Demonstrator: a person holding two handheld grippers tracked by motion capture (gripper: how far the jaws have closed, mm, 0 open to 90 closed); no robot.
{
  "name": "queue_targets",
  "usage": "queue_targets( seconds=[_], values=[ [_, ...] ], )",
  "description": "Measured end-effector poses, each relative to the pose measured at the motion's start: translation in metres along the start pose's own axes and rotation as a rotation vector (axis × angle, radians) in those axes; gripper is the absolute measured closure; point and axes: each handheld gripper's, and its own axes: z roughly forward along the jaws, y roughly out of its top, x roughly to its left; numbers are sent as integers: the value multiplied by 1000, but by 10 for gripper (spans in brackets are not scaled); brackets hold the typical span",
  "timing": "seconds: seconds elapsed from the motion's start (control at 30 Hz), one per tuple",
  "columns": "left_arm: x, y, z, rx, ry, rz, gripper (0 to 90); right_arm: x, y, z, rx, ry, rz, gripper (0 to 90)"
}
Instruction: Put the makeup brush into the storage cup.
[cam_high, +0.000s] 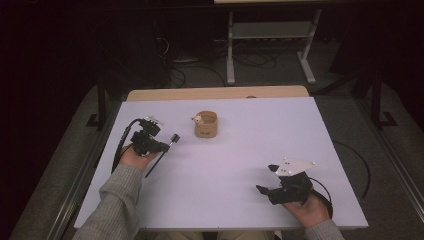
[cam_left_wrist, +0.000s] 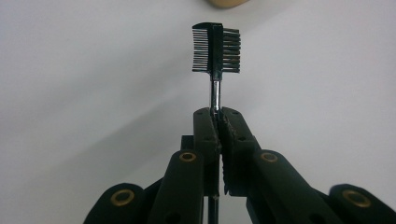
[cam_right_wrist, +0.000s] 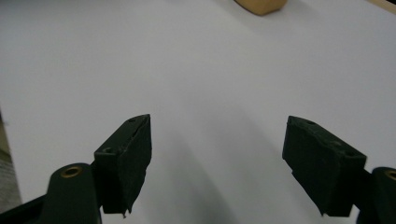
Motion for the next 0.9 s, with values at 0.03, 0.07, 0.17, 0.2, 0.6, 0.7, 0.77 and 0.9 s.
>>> queue_targets(
  seconds=[0.03,0.07,0.17,0.2,0.6,0.7,0.77,0.9],
  values=[
    [0,0,0,0,0,0,858,1,2,0,-15,9,3,230],
    [-3,-4,-3,-30,-21,6,858,2,5,1,-25,26,18,230],
    [-9,-8,-6,-65,-56,16,858,8,13,6,-37,60,15,230],
    [-9,-8,-6,-65,-56,16,858,8,13,6,-37,60,15,230],
    [-38,-4,-16,-187,-226,75,858,12,35,24,-42,222,40,241],
    [-42,-2,-17,-215,-262,76,858,10,41,26,-40,238,40,247],
    [-46,1,-20,-230,-269,88,858,9,47,26,-45,251,40,266],
    [-55,6,-23,-256,-296,102,858,10,60,26,-53,263,11,299]
  ],
)
